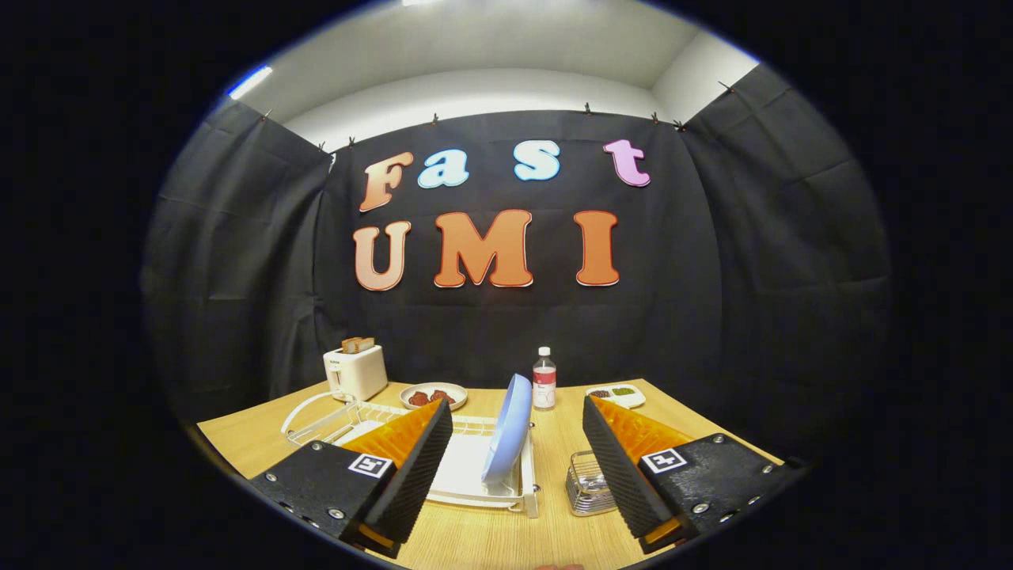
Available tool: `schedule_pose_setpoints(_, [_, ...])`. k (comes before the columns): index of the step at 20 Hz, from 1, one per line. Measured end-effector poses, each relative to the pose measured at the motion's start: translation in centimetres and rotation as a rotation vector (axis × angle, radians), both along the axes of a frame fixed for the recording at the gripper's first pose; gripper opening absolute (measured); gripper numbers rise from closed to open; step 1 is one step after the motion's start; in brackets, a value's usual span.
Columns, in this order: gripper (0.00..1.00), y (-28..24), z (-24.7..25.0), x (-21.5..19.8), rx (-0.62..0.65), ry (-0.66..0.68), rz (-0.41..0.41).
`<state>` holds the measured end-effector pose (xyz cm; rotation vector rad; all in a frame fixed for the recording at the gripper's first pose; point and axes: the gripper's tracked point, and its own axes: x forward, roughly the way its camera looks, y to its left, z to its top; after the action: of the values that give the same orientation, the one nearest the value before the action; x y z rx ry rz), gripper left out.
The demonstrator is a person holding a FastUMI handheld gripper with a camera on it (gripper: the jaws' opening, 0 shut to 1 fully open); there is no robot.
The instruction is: Take the plate from the dish rack, then take the spoon from the basket and place it into the plate.
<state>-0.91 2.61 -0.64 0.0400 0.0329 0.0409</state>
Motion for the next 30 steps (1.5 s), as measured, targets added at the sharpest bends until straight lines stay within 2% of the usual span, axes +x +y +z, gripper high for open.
schedule_pose_setpoints(3, [0.98,-0.5,1.0,0.2,-0.037,-0.017,-0.039])
schedule_pose_setpoints(8, [0.98,0.3,1.0,1.8,-0.029,0.004,-0.053])
schedule_pose_setpoints(12, [0.98,0.4,-1.6,6.1,-0.065,0.119,-0.090])
schedule_pose_setpoints(17, [0.96,0.4,-5.8,11.7,-0.044,0.285,-0.123])
schedule_pose_setpoints(21, [0.80,0.6,-9.2,14.7,0.004,0.399,-0.145])
schedule_pose_setpoints(23, [0.70,0.2,-10.3,15.3,0.000,0.444,-0.161])
schedule_pose_setpoints(25, [0.53,-0.2,-10.7,15.8,-0.031,0.457,-0.182])
schedule_pose_setpoints(26, [0.40,0.0,-10.8,16.1,-0.037,0.462,-0.190])
schedule_pose_setpoints(28, [0.26,-0.6,-10.6,16.1,-0.098,0.466,-0.239])
schedule_pose_setpoints(29, [0.24,-1.1,-10.3,16.1,-0.146,0.466,-0.282])
schedule_pose_setpoints(30, [0.17,-1.6,-9.8,16.2,-0.199,0.454,-0.318])
